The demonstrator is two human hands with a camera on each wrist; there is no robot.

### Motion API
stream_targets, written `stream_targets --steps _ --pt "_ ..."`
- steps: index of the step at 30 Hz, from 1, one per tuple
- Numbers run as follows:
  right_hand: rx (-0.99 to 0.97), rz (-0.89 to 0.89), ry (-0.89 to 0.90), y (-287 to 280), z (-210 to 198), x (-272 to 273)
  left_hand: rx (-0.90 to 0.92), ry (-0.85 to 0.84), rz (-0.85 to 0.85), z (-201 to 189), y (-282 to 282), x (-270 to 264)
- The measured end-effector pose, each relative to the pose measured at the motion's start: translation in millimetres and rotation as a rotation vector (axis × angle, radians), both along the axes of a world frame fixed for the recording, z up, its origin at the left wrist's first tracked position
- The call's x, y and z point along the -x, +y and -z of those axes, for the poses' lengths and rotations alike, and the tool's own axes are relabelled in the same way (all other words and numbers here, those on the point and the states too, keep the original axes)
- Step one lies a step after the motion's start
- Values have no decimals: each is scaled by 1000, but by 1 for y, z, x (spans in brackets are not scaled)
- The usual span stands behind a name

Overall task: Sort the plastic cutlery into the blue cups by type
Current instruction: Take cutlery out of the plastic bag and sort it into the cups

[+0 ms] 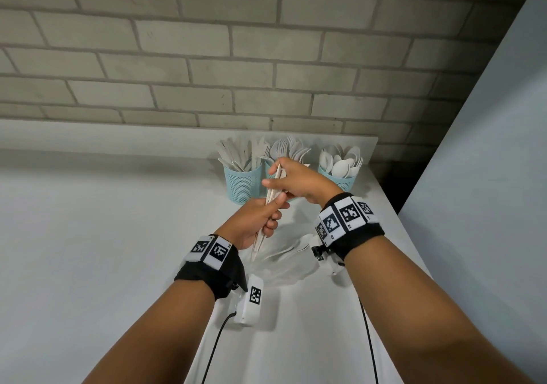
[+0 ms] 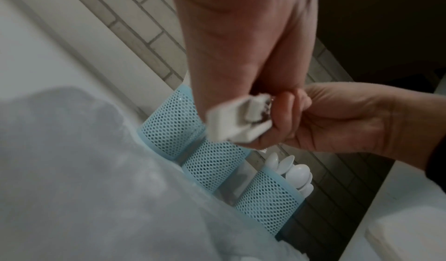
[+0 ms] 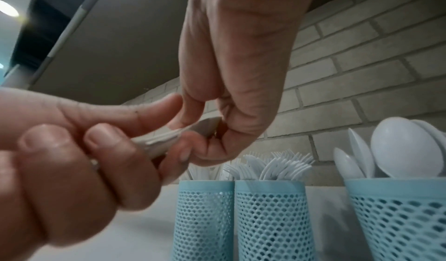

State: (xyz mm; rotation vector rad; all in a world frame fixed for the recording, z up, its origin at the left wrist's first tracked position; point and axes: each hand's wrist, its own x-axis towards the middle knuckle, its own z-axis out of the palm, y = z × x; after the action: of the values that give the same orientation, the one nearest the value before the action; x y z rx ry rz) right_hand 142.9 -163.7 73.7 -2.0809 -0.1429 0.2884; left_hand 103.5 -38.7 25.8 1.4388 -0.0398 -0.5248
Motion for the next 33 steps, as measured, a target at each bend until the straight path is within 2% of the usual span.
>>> stream_targets --steps 4,8,10,13,15,19,23,26,29,31,33 --pt "-37 86 -2 -4 -9 -12 -27 21 -28 -2 7 -3" --pt "91 160 -170 9 -18 -24 -79 -45 -90 -7 10 -8" --pt "155 142 -242 16 -19 -26 -86 -81 -106 -9 10 -11" --pt "192 38 -233 20 -15 -26 -16 -85 -128 -10 10 -14" --pt "187 6 -228 22 -6 -25 -36 -107 -159 -10 9 -16" --pt "70 131 -231 22 10 -27 -117 -161 -182 -5 6 -19" --pt "-199 250 -20 23 14 -30 -180 -227 -236 -4 0 -23" --pt "-241 233 50 28 13 -29 -155 -292 -208 -5 -1 -26" --pt "-174 245 -92 27 8 -33 -106 -146 -210 -5 4 -27" --pt "-112 294 -256 25 1 -37 -63 81 -267 -3 11 -28" --pt "-119 305 -400 27 -7 -35 81 285 -281 0 18 -28"
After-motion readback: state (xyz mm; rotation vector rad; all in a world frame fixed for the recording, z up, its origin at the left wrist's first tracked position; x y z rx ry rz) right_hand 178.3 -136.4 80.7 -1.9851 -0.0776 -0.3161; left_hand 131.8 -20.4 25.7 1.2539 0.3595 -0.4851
